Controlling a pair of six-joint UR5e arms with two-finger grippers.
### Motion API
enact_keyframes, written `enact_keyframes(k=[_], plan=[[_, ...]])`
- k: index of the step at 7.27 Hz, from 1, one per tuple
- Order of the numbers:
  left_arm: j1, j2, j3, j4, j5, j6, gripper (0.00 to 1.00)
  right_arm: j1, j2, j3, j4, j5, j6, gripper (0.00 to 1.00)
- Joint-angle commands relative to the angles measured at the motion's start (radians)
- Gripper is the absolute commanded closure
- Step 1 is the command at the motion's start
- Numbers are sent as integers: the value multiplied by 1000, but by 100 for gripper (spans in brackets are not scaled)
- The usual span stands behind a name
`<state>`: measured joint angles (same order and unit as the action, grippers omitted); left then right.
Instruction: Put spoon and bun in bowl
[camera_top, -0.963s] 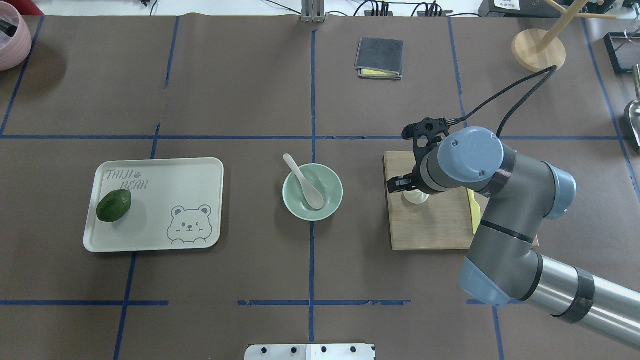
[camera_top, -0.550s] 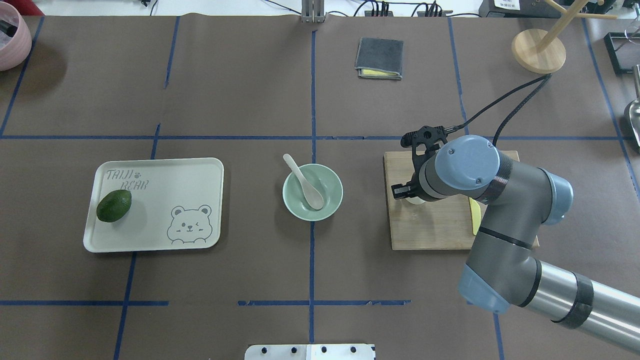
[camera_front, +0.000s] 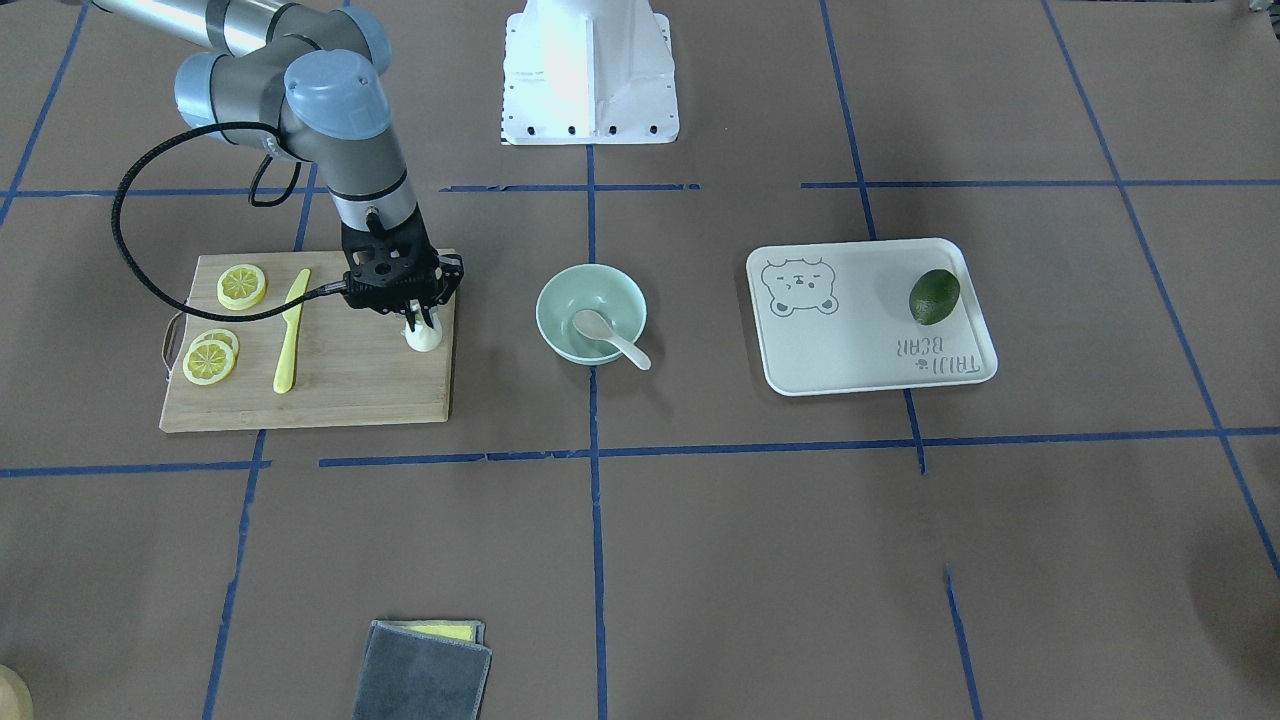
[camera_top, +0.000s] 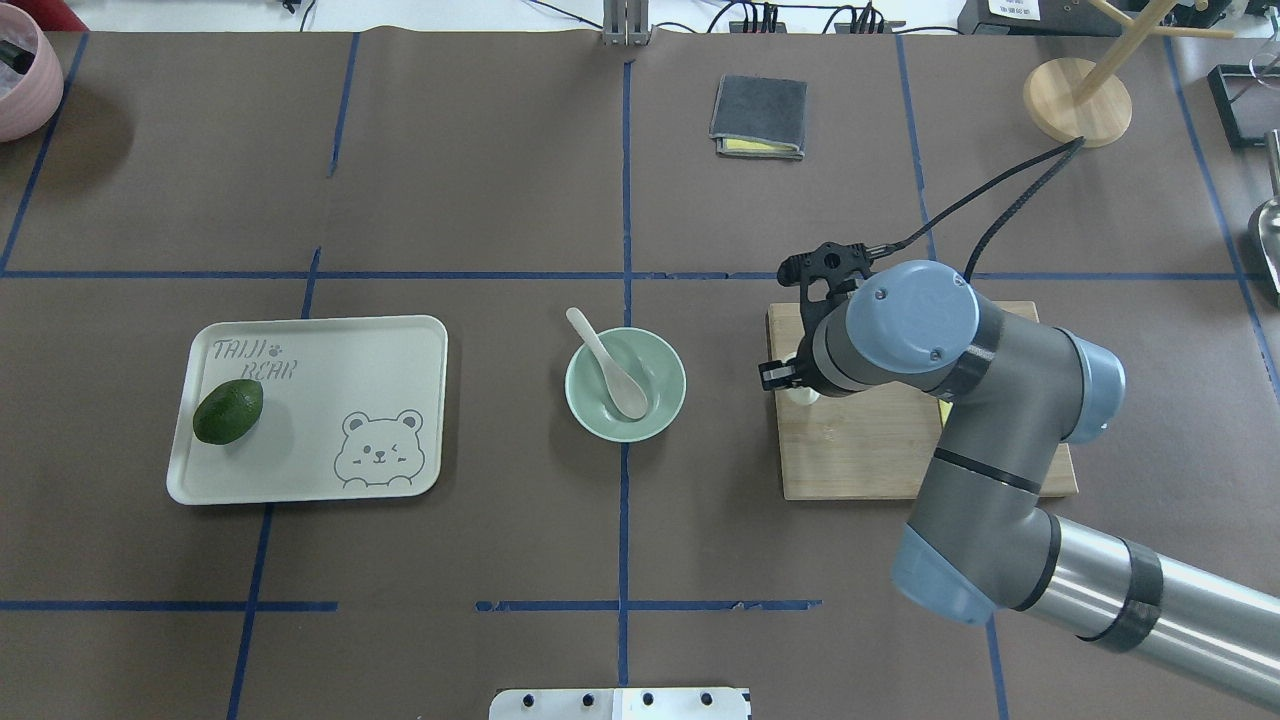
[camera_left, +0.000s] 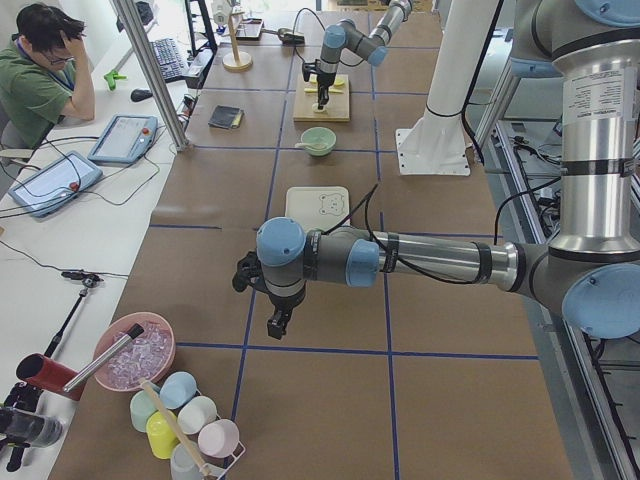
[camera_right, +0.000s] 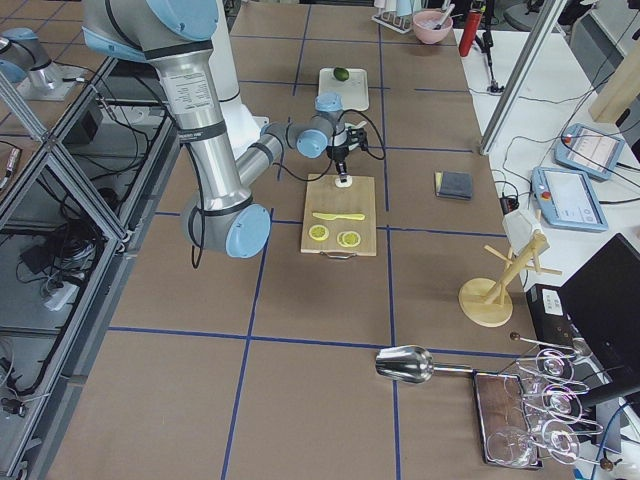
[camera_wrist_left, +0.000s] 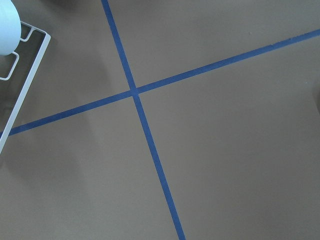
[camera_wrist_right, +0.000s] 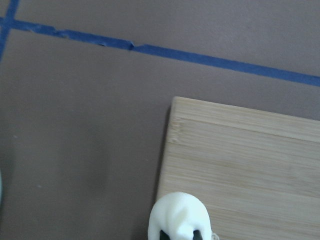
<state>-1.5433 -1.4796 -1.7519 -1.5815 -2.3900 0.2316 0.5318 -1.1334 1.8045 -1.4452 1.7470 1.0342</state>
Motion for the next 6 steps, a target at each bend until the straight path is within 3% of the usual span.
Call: enact_keyframes(k=[1,3,4,5,6], plan=[[0,-1,-1,0,0,0,0,-7,210,-20,-172,-1,101,100],[0,1,-3,0,0,0,0,-86,346,-138,-185,-67,200,100],[-1,1,-1,0,0,0,0,-122,349,-152,-179,-116,202,93],[-1,1,-1,0,0,0,0,-127,348,-151,-179,-119,213,52],[-1,1,-1,0,0,0,0,-127,342,-148,-179,-121,217,1]])
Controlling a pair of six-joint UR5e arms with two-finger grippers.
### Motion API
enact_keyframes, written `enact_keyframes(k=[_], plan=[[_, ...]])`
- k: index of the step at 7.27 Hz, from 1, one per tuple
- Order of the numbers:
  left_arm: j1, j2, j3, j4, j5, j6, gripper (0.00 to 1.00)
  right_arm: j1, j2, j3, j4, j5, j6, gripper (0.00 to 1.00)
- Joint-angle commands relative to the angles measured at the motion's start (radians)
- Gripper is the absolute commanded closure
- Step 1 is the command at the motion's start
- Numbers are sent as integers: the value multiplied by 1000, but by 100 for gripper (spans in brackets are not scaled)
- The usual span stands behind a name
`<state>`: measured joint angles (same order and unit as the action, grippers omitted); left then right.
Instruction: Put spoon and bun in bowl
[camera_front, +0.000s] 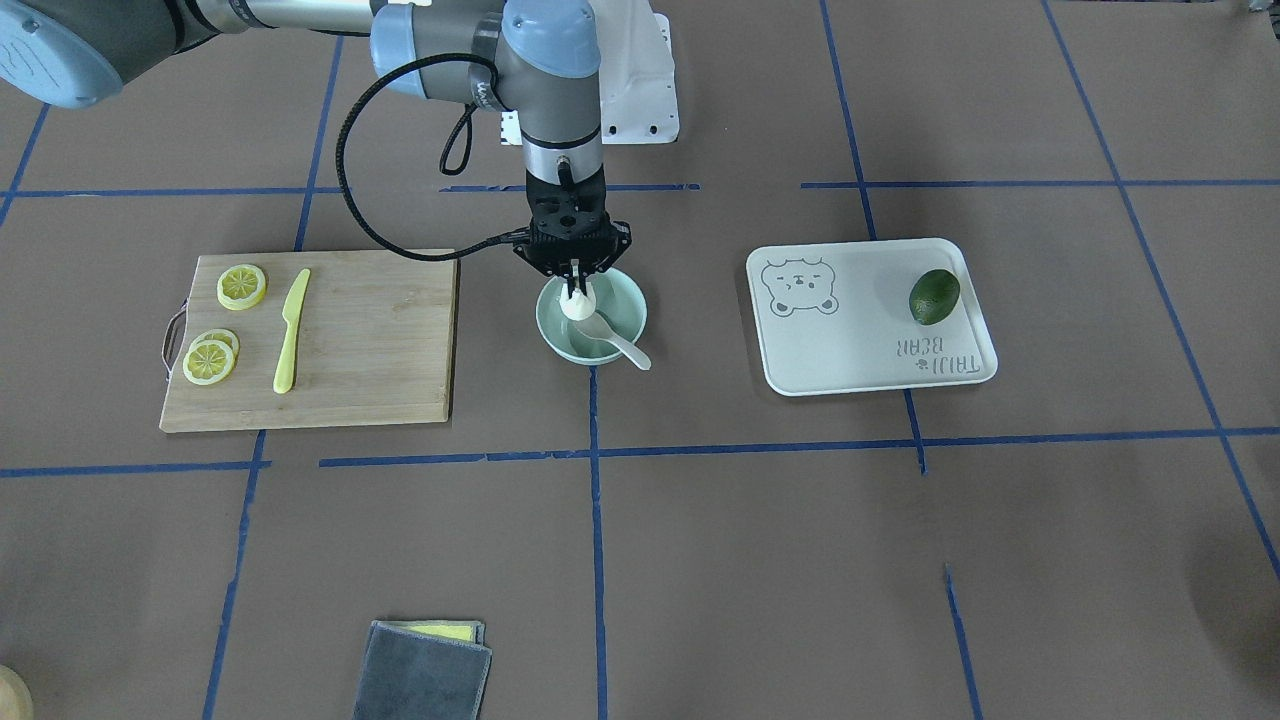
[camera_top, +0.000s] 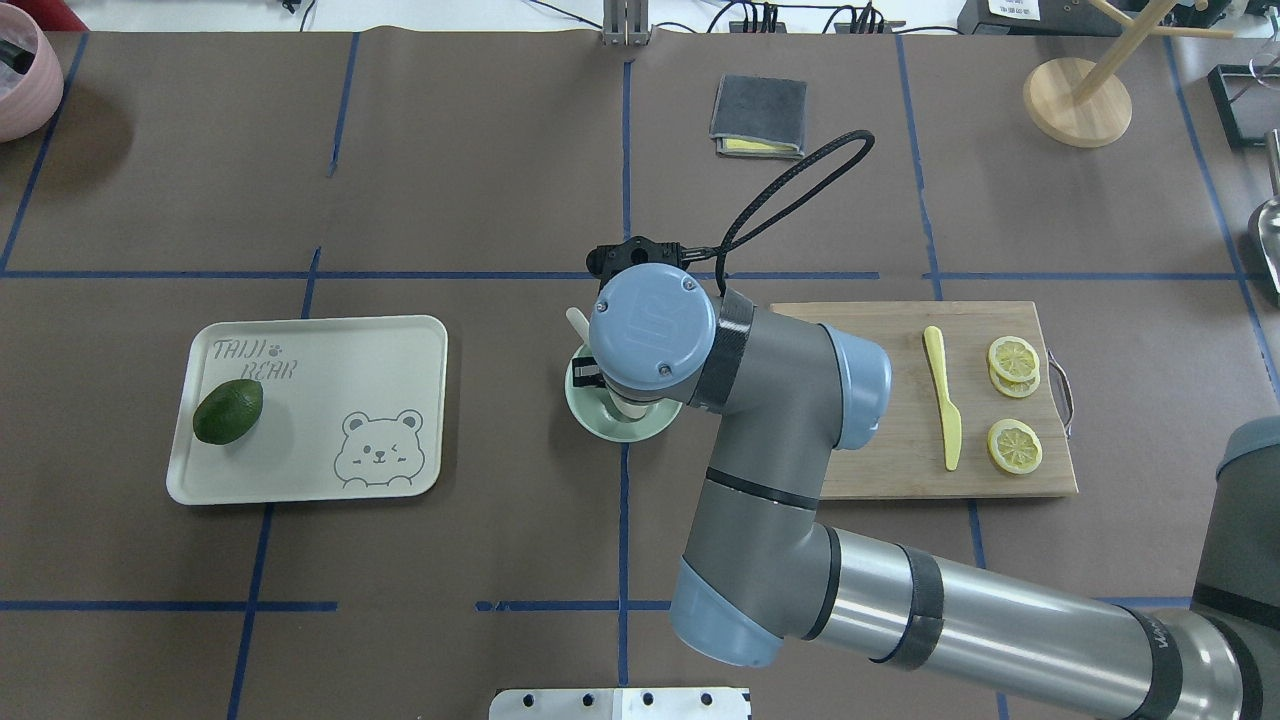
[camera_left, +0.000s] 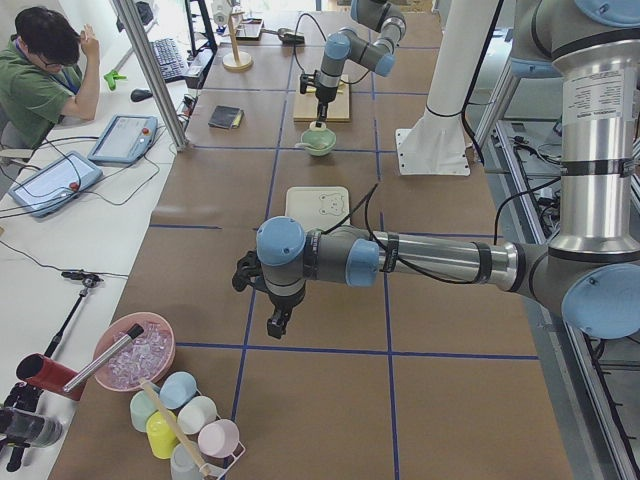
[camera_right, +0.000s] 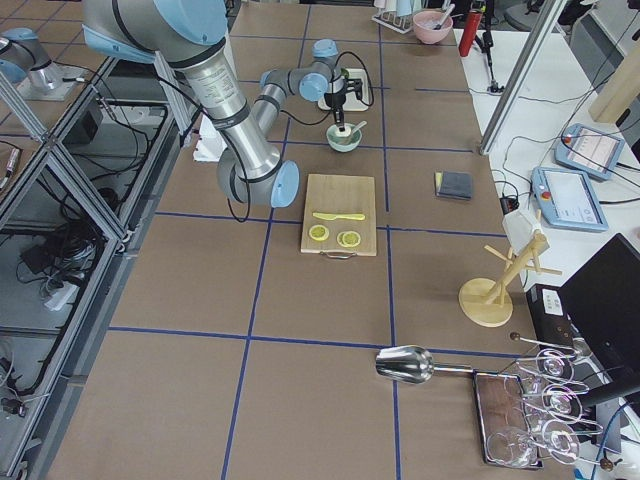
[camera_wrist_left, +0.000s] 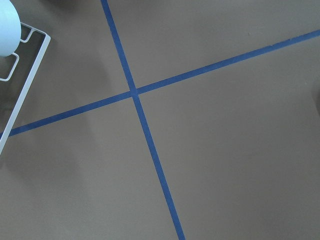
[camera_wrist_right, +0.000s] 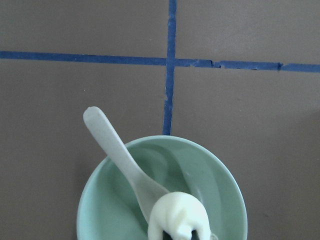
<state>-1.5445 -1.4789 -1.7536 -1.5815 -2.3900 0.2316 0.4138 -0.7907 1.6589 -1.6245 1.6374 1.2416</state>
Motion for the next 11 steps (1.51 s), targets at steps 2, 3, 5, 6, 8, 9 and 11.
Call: enact_keyframes(k=[2,3,5,6,8,9,11], plan=[[0,0,6,-2,-1,0,0,12,-16,53,-3,-5,-7,0],[0,0,8,-2,0,0,0,55,-36,100,-8,16,-11,0],[0,0,5,-2,0,0,0,152,-103,127,-3,99,-124,0],[0,2,5,-2,0,2,0,190,-110,128,-6,116,-164,0],[0,3,9,6,2,2,0,322,-165,128,-3,256,-325,0],[0,8,15,8,8,-3,0,389,-211,128,3,319,-459,0],[-2,12,20,12,8,-6,0,585,-328,128,3,479,-768,0]])
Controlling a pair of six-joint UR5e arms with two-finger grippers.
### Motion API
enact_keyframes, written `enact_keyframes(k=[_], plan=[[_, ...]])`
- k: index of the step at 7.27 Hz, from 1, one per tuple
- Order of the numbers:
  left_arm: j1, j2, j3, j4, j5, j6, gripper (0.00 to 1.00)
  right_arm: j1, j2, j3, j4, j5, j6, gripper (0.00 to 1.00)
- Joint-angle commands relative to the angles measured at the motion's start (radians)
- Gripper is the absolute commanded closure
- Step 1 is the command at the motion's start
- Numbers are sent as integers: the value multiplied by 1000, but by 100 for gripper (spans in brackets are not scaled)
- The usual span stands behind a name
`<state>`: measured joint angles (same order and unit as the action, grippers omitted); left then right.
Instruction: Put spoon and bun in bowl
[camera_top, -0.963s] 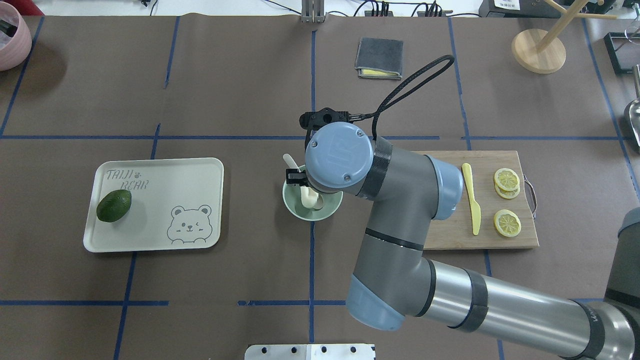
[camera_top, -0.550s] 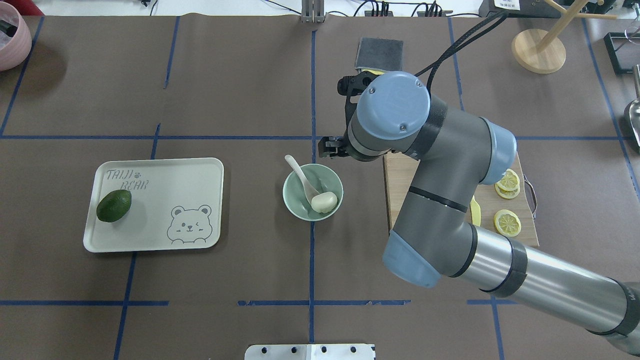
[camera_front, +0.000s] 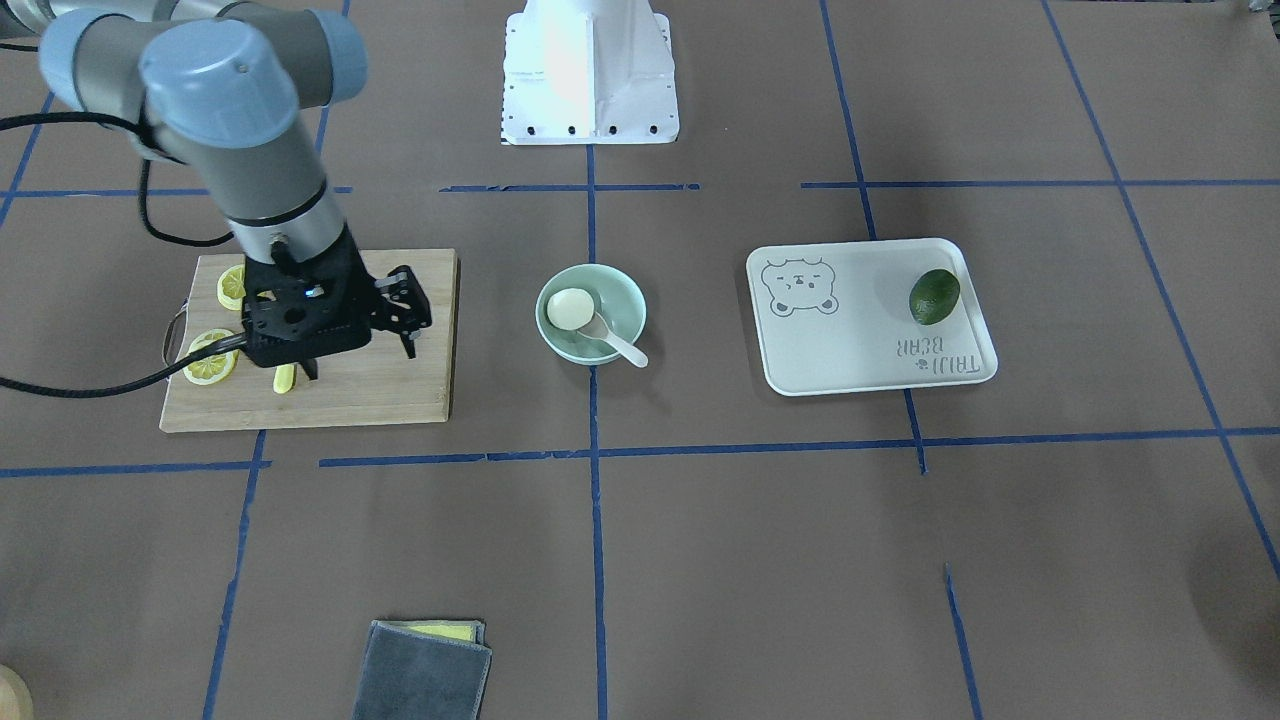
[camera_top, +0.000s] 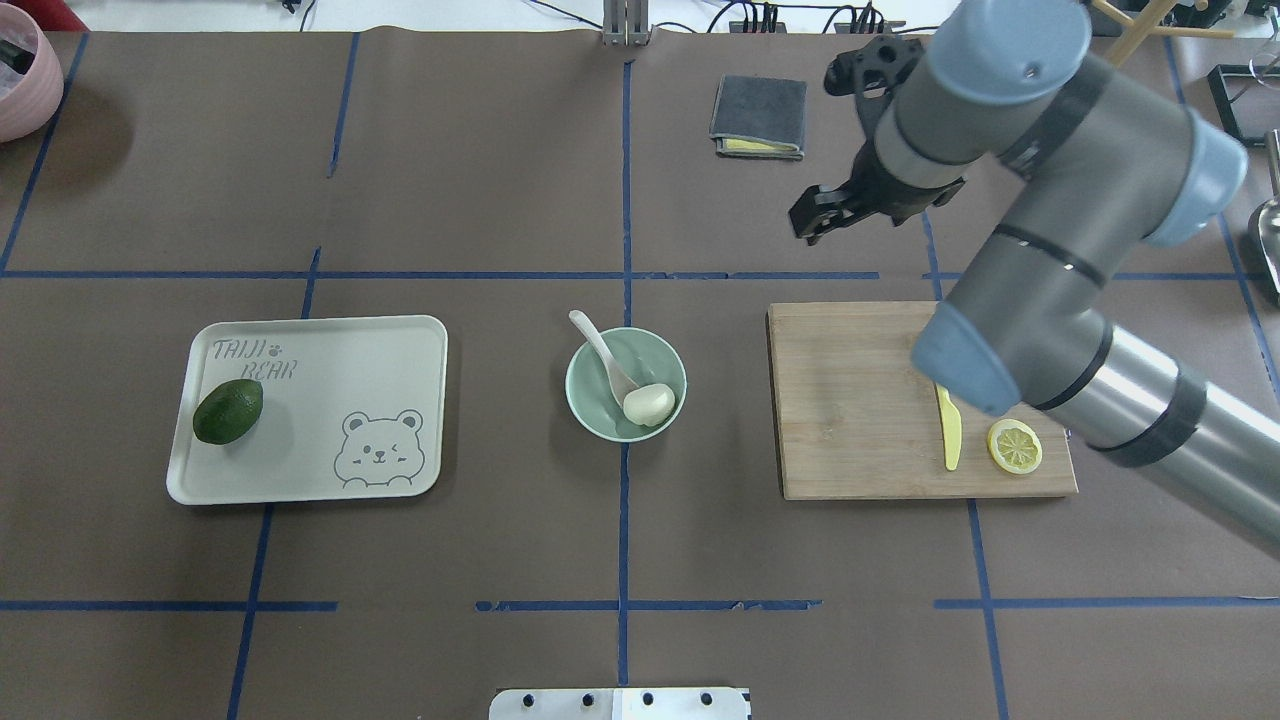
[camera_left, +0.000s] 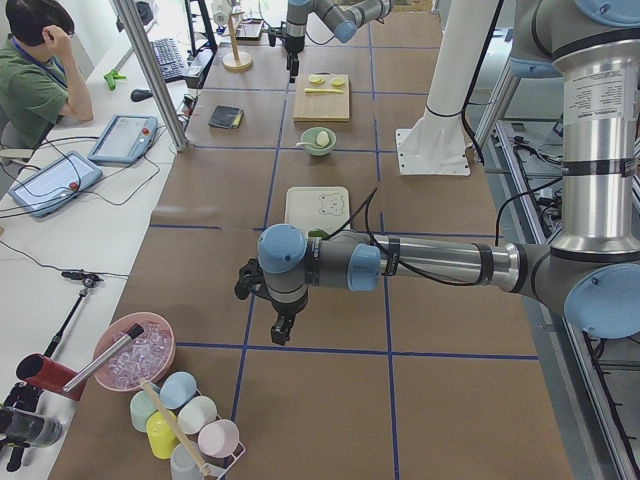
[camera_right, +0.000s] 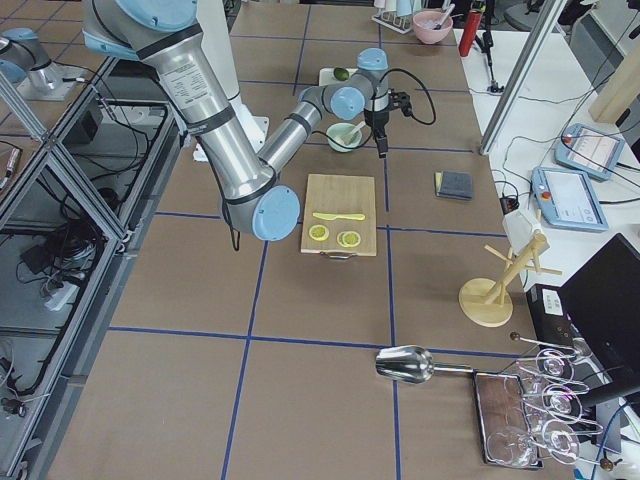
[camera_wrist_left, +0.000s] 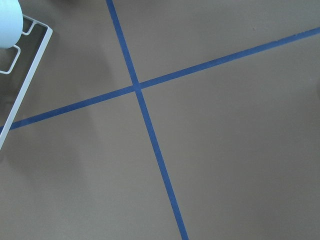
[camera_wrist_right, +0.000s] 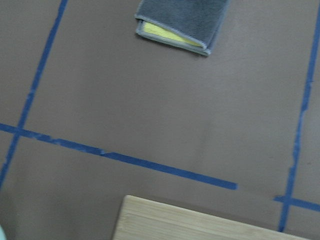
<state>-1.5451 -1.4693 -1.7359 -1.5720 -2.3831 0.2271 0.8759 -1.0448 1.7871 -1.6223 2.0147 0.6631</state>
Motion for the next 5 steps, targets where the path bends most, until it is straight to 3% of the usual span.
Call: enact_keyframes(k=[1,3,5], plan=[[-1,3,3,1,-1,-2,0,234,-149,-5,-2,167,-382,0],[-3,4,-1,0,2,3,0,400,-297,-12,-11,226,-664,0],[-3,44,-31,-6,4,6,0,552,-474,-14,-5,228,-668,0]])
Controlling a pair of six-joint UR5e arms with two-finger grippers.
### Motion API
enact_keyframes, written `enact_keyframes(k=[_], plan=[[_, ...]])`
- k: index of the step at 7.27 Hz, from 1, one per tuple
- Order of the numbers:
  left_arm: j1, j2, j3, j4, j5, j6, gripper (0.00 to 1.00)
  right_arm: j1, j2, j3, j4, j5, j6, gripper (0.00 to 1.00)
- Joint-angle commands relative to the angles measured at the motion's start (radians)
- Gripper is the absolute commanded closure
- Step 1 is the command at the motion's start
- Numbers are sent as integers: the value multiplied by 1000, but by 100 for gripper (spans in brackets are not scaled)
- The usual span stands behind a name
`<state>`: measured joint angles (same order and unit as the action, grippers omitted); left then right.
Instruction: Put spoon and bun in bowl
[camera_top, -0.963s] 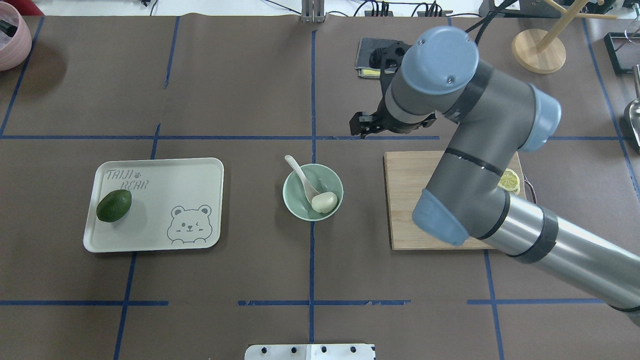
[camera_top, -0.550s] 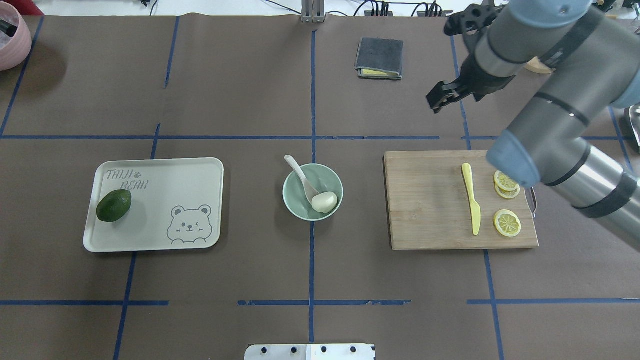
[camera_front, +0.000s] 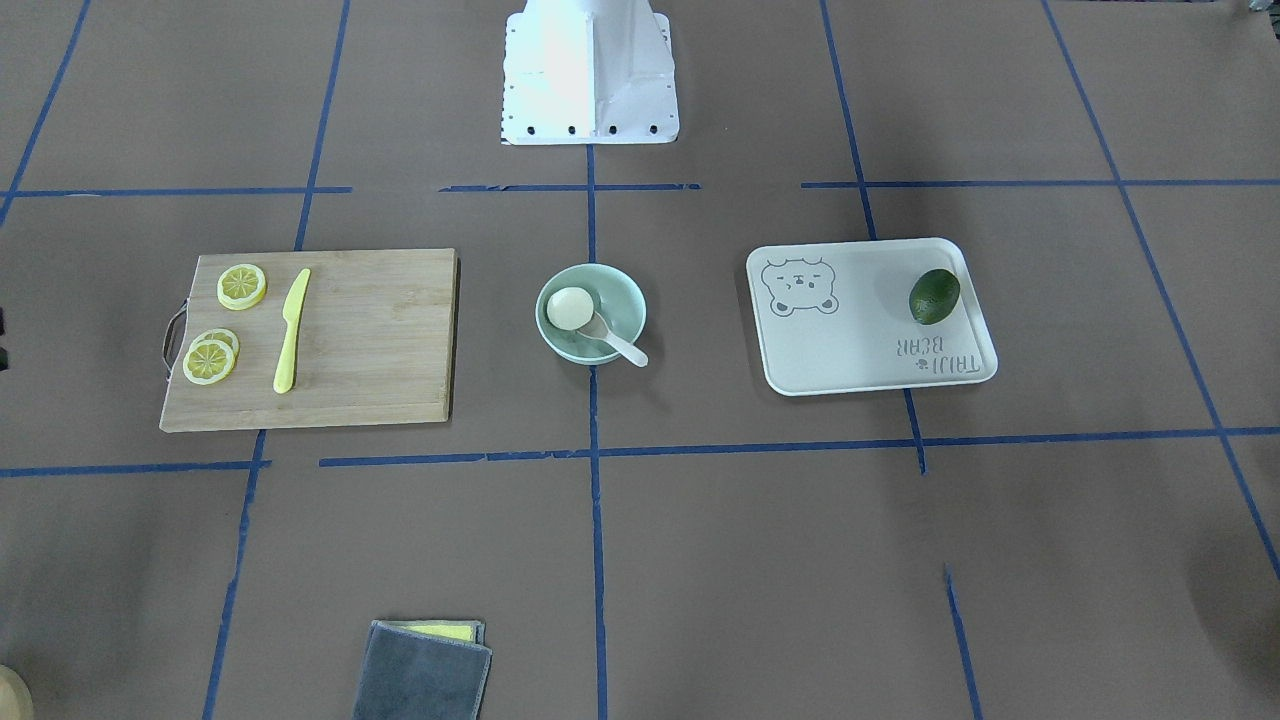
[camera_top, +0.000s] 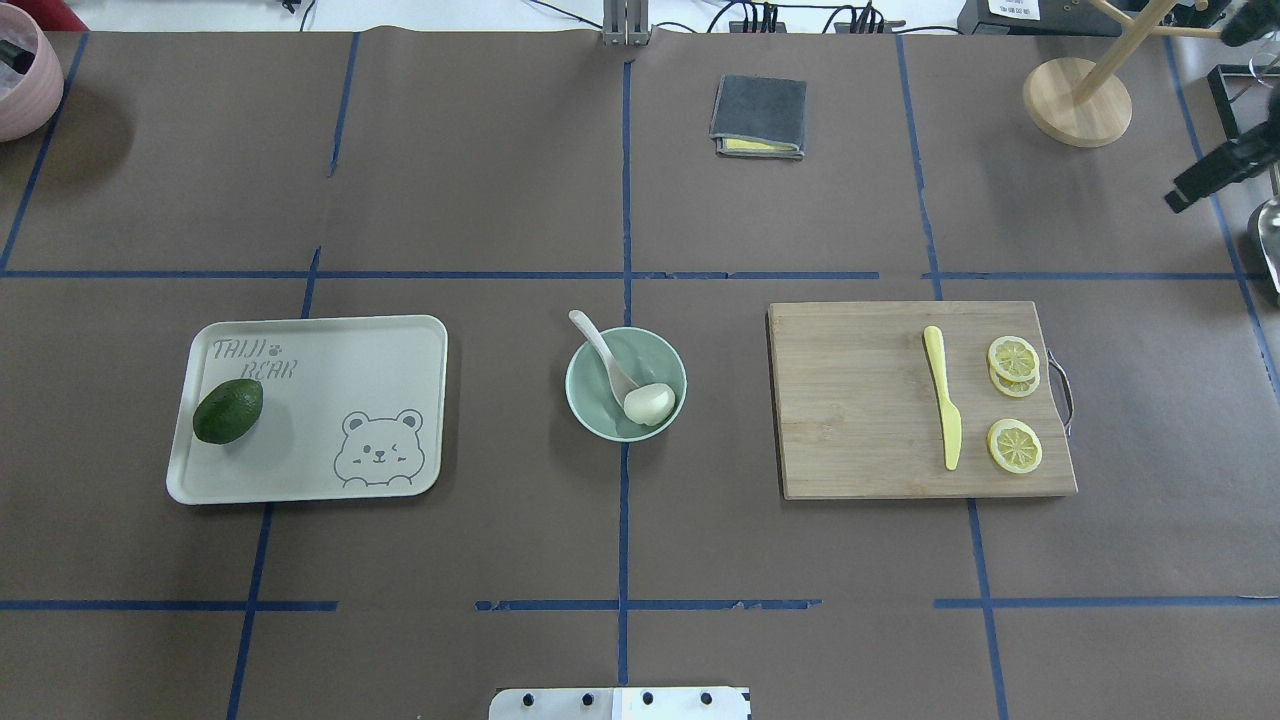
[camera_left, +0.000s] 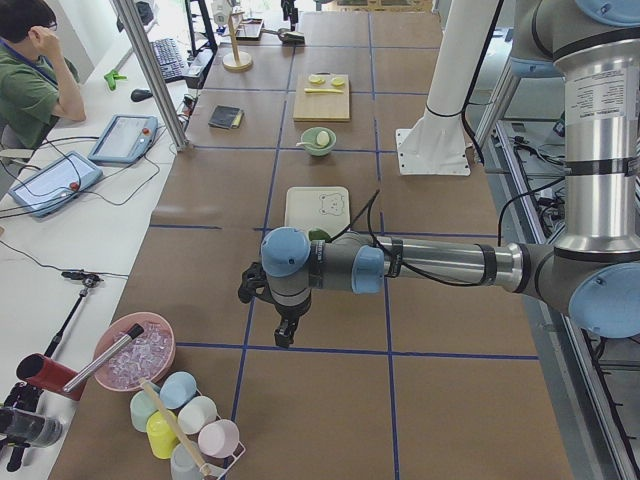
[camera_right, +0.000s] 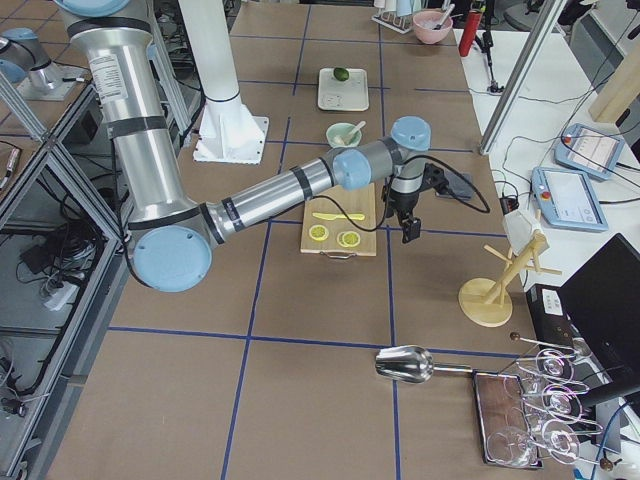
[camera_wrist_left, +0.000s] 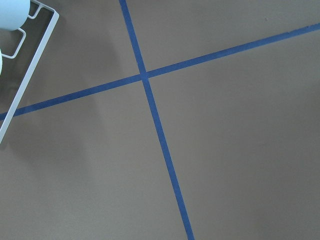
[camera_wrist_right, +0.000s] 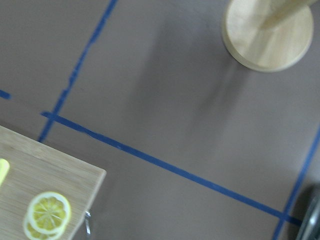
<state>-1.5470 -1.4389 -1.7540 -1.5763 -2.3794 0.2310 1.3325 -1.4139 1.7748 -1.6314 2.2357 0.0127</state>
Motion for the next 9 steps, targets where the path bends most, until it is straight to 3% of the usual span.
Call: enact_keyframes(k=[1,3,9], plan=[[-1,12,-15,-2,0,2,0,131,-181,-2,7,10,-25,0],[-1,12,-13,-2,0,2,0,155,-269,-9,8,7,-27,0],[1,12,-21,-2,0,2,0,163,-278,-8,10,12,-25,0]])
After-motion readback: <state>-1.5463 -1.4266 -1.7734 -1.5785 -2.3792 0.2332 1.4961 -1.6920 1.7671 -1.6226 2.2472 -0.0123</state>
